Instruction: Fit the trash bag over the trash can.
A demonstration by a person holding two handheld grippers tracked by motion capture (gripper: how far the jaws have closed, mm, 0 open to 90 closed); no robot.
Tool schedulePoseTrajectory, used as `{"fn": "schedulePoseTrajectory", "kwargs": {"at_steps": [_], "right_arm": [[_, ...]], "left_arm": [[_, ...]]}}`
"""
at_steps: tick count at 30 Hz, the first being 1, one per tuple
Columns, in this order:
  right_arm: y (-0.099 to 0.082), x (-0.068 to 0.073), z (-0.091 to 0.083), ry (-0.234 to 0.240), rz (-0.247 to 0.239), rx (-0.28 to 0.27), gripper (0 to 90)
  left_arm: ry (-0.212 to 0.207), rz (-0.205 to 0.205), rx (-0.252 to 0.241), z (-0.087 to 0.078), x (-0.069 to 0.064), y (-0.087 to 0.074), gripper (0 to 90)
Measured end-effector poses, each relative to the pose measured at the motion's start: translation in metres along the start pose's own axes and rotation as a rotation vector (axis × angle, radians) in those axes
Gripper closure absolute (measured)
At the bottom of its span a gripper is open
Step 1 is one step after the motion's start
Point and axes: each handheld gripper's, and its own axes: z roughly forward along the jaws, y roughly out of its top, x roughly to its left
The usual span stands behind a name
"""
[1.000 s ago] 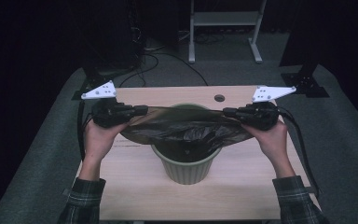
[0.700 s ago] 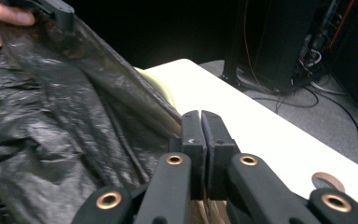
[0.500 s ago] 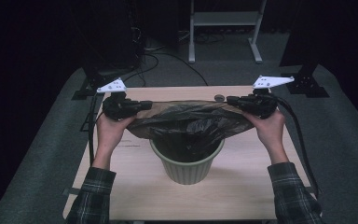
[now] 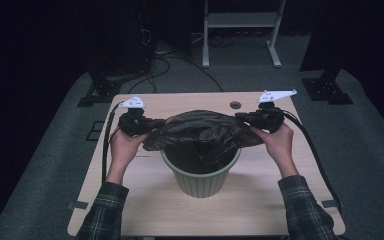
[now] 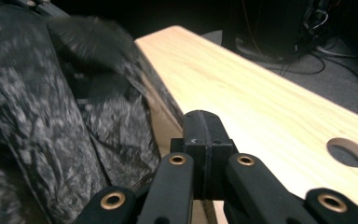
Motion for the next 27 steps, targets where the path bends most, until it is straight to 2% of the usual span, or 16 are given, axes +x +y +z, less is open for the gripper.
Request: {"fn": "schedulePoseTrajectory", "kwargs": {"at_steps": [6, 11, 13, 16, 18, 21, 23, 25, 27], "right_arm": [[-0.005, 0.003, 0.013, -0.014, -0.009, 0.052, 90.0], [-0.015, -0.001, 0.019, -0.038, -0.001, 0.094, 90.0], [-0.02, -0.003, 0.021, -0.036, 0.008, 0.105, 90.0], [-0.026, -0.003, 0.023, -0.031, 0.017, 0.117, 90.0], [-0.027, -0.003, 0.023, -0.03, 0.016, 0.115, 90.0], [-0.022, -0.002, 0.014, -0.023, 0.028, 0.062, 87.4], [-0.015, -0.003, 0.0, -0.028, 0.038, 0.002, 83.5], [-0.008, -0.003, -0.013, -0.018, 0.043, -0.041, 78.4], [-0.001, 0.0, -0.026, 0.014, 0.04, -0.08, 75.3]], "left_arm": [[0.047, 0.013, 0.083, 0.009, 0.001, -0.007, 89.9], [0.062, 0.002, 0.139, 0.014, 0.004, -0.02, 89.9], [0.047, -0.013, 0.14, 0.016, 0.006, -0.025, 89.9], [0.045, -0.013, 0.153, 0.019, 0.006, -0.03, 89.9], [0.042, -0.016, 0.141, 0.018, 0.005, -0.029, 89.9], [0.034, -0.016, 0.116, 0.013, 0.005, -0.026, 89.9], [0.037, -0.012, 0.11, 0.009, 0.005, -0.023, 89.9], [0.04, -0.011, 0.103, 0.006, 0.005, -0.021, 89.9], [0.034, -0.01, 0.094, 0.003, 0.005, -0.02, 89.9]]}}
